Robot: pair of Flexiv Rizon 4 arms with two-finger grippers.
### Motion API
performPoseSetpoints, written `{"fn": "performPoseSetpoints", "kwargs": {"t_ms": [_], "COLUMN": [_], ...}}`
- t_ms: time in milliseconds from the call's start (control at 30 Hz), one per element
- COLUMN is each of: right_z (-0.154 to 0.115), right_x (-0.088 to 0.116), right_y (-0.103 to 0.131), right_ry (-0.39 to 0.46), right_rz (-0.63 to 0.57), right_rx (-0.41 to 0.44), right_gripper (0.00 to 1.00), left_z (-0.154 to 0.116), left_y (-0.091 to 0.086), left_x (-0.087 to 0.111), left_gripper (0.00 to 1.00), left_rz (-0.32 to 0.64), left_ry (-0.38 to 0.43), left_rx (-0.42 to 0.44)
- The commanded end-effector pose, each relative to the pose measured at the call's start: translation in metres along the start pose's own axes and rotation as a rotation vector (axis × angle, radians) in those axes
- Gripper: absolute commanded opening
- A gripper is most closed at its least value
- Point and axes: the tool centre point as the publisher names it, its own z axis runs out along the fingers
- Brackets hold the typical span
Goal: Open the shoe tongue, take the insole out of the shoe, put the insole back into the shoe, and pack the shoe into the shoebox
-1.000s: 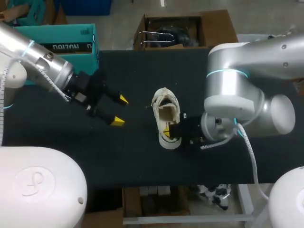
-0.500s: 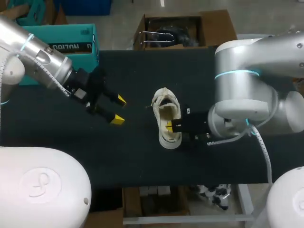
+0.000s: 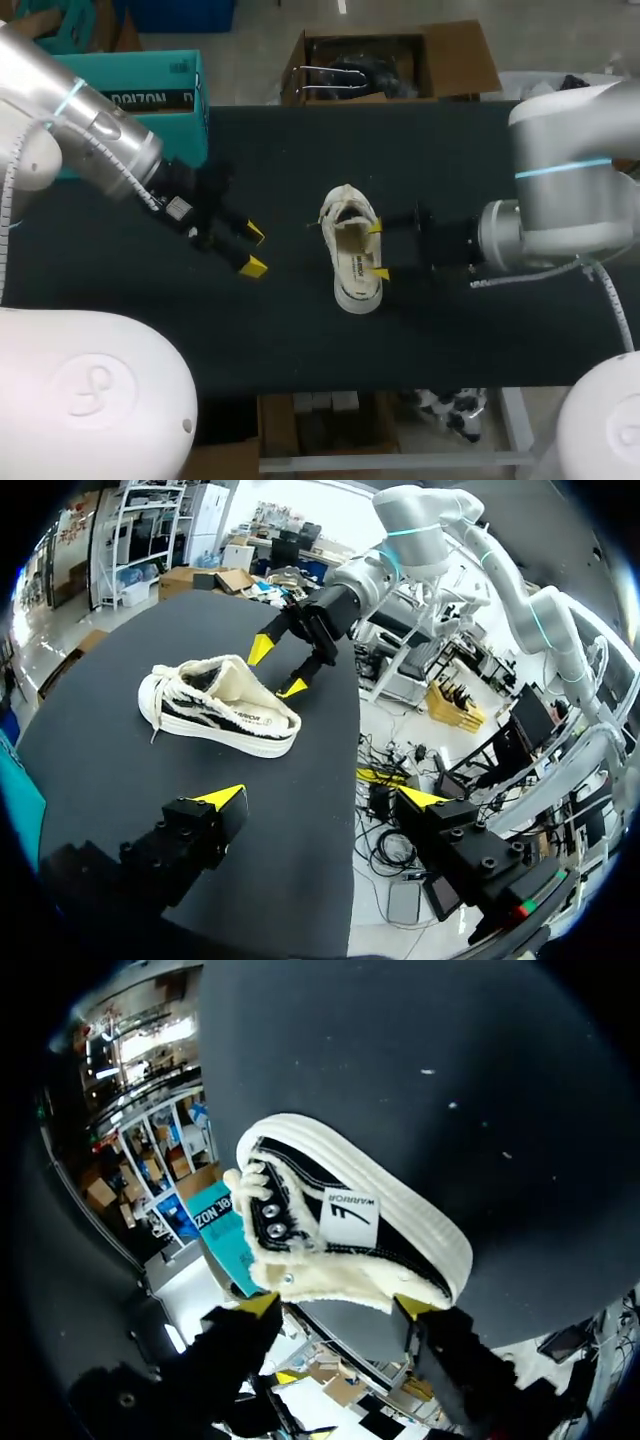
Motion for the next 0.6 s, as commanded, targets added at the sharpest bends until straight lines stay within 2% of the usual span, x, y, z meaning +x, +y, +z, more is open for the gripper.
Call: {"fn": "performPoseSetpoints", "kwargs": {"t_ms": [33, 100, 400, 433, 467, 500, 600], "right_z": [-0.028, -0.039, -0.039, -0.039, -0.039, -0.040, -0.044], "right_x": [0.009, 0.015, 0.015, 0.015, 0.013, 0.011, 0.010], "right_y": [-0.007, -0.012, -0.012, -0.012, -0.007, -0.004, 0.000], "right_ry": [-0.188, -0.239, -0.239, -0.239, -0.260, -0.270, -0.325], "right_rz": [-0.012, -0.017, -0.017, -0.017, -0.035, -0.067, -0.119], "right_rx": [0.107, 0.144, 0.144, 0.144, 0.185, 0.198, 0.167], "right_gripper": [1.00, 1.00, 1.00, 1.00, 1.00, 1.00, 1.00], "left_z": [0.004, 0.004, 0.004, 0.011, 0.017, 0.025, 0.049], "left_y": [-0.001, -0.001, -0.001, -0.003, -0.007, -0.010, -0.015], "left_x": [0.005, 0.005, 0.005, 0.006, 0.003, 0.000, -0.006], "left_gripper": [1.00, 1.00, 1.00, 1.00, 1.00, 1.00, 1.00], "left_rz": [-0.070, -0.070, -0.070, -0.112, -0.195, -0.260, -0.460], "left_ry": [-0.046, -0.046, -0.046, -0.059, -0.088, -0.140, -0.249], "left_rx": [-0.077, -0.077, -0.077, -0.076, -0.077, -0.088, -0.130]}}
